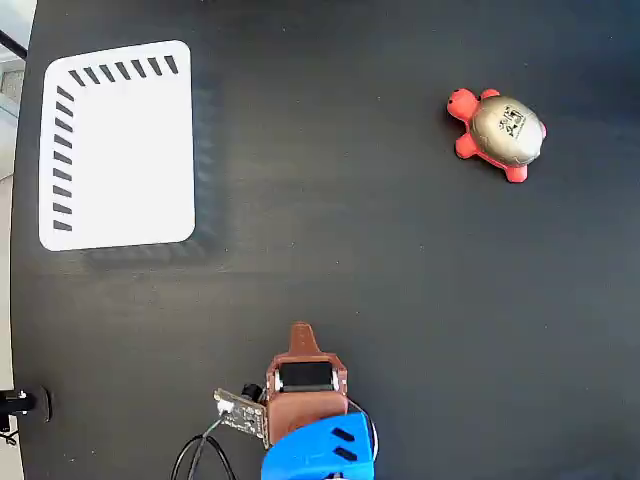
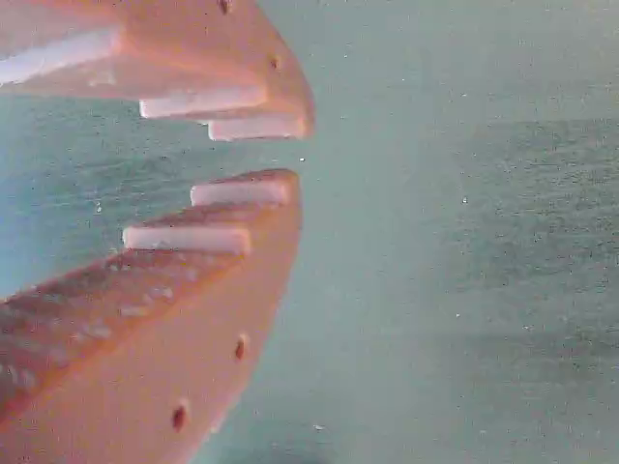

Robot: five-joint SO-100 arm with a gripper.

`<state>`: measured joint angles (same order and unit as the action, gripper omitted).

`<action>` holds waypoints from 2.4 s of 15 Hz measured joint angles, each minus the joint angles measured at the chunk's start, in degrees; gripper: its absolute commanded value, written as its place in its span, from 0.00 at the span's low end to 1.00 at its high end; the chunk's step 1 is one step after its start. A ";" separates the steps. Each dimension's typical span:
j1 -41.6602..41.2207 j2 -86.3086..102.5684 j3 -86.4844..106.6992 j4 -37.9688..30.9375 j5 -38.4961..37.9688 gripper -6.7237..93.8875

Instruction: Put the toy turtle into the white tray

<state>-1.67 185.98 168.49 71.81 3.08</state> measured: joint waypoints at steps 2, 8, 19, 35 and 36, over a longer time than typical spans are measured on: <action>0.00 0.00 0.00 0.00 0.00 0.07; 0.00 0.00 0.00 0.00 0.00 0.07; 0.00 0.00 0.00 0.00 0.00 0.18; 16.08 -66.71 -45.79 -8.00 -2.81 0.07; 18.19 -72.07 -51.50 -6.59 -3.43 0.07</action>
<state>16.52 113.91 116.98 65.21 -0.35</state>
